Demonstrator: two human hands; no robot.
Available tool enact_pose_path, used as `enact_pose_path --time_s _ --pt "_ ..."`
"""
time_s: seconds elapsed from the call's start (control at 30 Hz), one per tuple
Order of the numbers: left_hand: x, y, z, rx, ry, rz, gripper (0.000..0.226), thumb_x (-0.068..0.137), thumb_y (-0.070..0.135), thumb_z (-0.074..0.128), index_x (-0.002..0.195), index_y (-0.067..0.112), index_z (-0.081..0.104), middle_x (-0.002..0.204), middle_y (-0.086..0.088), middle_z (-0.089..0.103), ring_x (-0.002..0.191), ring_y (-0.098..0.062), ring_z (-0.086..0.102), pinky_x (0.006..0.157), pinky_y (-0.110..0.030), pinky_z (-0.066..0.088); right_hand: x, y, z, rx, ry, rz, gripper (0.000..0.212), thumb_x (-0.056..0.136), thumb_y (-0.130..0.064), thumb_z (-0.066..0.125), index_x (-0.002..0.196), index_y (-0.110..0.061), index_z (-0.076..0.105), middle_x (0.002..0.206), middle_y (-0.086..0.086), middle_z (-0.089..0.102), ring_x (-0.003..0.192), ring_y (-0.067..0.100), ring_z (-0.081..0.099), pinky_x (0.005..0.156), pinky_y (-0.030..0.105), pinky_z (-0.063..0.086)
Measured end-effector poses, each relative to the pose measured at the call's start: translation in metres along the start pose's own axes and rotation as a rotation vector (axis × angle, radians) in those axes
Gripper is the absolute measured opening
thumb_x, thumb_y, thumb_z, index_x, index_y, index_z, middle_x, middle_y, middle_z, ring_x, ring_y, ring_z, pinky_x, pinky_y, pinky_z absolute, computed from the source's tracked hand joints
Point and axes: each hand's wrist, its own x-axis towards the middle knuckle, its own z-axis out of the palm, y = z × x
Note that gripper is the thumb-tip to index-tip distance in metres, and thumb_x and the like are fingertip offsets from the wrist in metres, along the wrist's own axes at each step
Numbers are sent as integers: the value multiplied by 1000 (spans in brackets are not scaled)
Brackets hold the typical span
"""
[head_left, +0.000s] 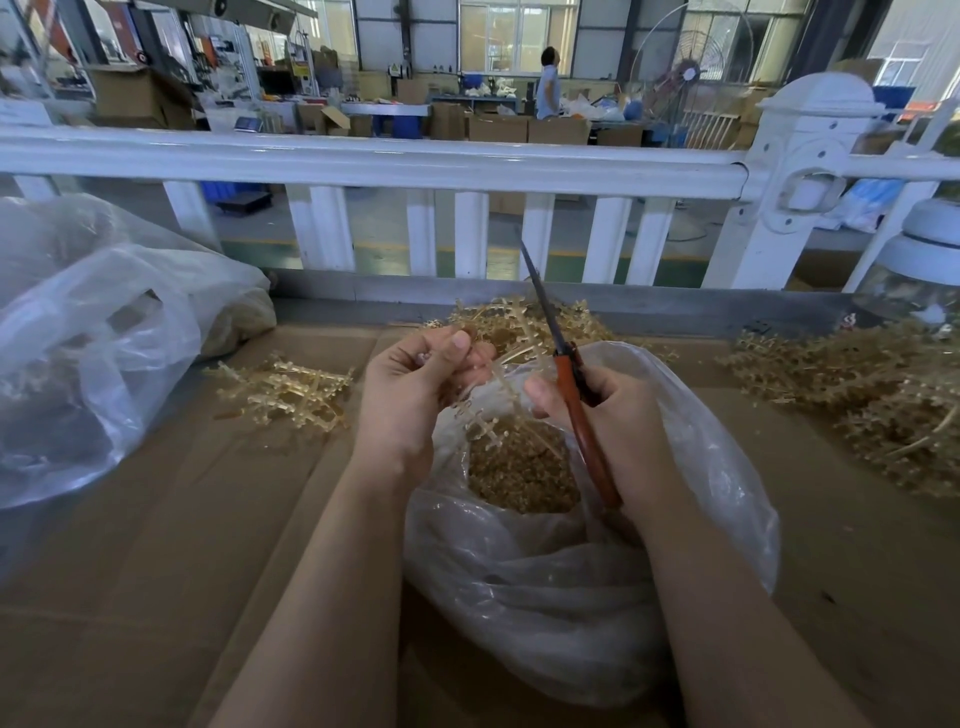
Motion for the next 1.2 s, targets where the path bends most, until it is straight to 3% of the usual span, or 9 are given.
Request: enact_pose_path --time_s 0.17,0.23,0.4,0.5,0.6,0.77,0.87,1.07,1.2 --pt "-3 -1 4 -16 -54 -5 9 92 4 62 86 4 68 77 -6 75 71 -14 72 57 -22 55 2 0 2 31 -56 47 13 78 -29 84 76 -21 75 78 1 77 76 20 73 74 31 61" --pt "-3 -1 4 -13 -63 -28 5 91 9 64 89 6 67 81 -6 76 72 -15 72 56 -23 55 3 0 1 50 -47 46 10 82 -22 82 75 -21 74 76 -1 77 77 17 74 74 26 61" --pt "0 1 2 -48 -134 -166 44 78 39 65 113 11 60 93 -7 76 81 -21 74 69 -31 56 4 -3 -2 174 9 70 7 88 -11 76 81 -14 75 79 7 76 84 27 74 90 45 58" --pt "0 2 3 -84 -182 -263 55 77 45 63 119 10 53 101 -12 74 80 -22 73 70 -30 59 3 -1 -5 252 22 45 5 91 -13 73 86 -15 74 82 9 75 71 15 72 71 29 58" --pt "-1 0 0 1 -231 -321 52 72 43 70 108 7 59 94 -11 74 76 -20 72 67 -27 59 3 2 -8 303 20 -13 13 94 -17 71 80 -20 72 79 9 71 53 3 60 51 12 45" --pt "-6 -7 2 322 -445 -286 32 69 35 77 92 13 73 94 -11 76 77 -14 71 68 -19 54 5 4 -10 317 43 -62 20 90 -26 71 86 -7 69 67 0 67 59 8 63 58 22 49" --pt "-6 -11 4 327 -462 -246 13 73 24 76 83 16 77 87 -9 77 71 -12 70 64 -17 54 4 3 -10 270 63 -92 15 94 -16 70 85 -5 68 64 -6 64 54 3 58 56 16 45" --pt "-4 -8 5 224 -293 -103 10 78 20 71 81 11 74 74 -5 73 62 -9 66 61 -18 52 5 2 -5 174 139 -48 27 87 -28 77 94 -3 71 90 19 71 87 34 69 82 53 56" --pt "0 -7 4 209 -133 28 11 90 7 65 80 8 70 70 -2 71 61 -8 63 63 -18 51 5 6 -3 -65 229 -74 41 73 -63 75 91 -27 71 88 -8 71 85 4 67 75 25 51"
